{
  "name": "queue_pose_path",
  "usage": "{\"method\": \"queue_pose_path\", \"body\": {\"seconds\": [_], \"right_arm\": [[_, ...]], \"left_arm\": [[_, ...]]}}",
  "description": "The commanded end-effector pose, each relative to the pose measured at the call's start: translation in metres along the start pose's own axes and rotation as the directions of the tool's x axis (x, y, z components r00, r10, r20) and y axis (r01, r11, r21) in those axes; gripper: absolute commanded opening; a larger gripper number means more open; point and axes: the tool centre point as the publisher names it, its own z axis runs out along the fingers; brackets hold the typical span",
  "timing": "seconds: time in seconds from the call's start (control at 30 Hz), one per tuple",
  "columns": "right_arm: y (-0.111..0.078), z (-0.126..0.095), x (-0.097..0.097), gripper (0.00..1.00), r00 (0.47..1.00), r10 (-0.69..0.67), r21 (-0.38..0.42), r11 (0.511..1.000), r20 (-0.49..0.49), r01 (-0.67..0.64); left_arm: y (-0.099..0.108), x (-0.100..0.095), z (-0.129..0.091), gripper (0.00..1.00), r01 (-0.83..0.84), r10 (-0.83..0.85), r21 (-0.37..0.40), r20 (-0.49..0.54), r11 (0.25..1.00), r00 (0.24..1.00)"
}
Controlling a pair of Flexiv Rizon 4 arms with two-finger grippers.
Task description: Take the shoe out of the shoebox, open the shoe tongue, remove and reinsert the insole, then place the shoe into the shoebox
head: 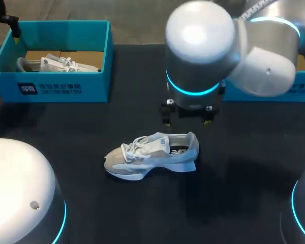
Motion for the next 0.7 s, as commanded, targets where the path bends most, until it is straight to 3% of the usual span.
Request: {"method": "queue_pose_path", "body": {"seconds": [0.03, 0.27, 0.47, 0.57, 0.7], "right_arm": [[-0.005, 0.002, -0.005, 1.0, 0.99, -0.126, -0.096, 0.988, -0.06, 0.12], [-0.005, 0.002, -0.005, 1.0, 0.99, -0.126, -0.096, 0.988, -0.06, 0.12], [-0.001, -0.006, -0.016, 1.0, 0.932, -0.356, -0.105, 0.931, -0.072, 0.348], [0.003, -0.009, -0.018, 1.0, 0.878, -0.477, -0.098, 0.876, -0.038, 0.472], [0.009, -0.013, -0.02, 1.0, 0.834, -0.55, -0.08, 0.834, -0.047, 0.546]], "left_arm": [[-0.001, 0.0, 0.0, 1.0, 0.0, 0.0, -0.003, 0.0, 1.0, 1.0], [-0.001, 0.0, 0.0, 1.0, 0.0, 0.0, -0.003, 0.0, 1.0, 1.0], [-0.001, 0.0, 0.0, 1.0, 0.0, 0.0, -0.003, 0.0, 1.0, 1.0], [-0.001, 0.0, 0.0, 1.0, 0.0, 0.0, -0.003, 0.0, 1.0, 1.0], [-0.001, 0.0, 0.0, 1.0, 0.0, 0.0, -0.003, 0.0, 1.0, 1.0]]}}
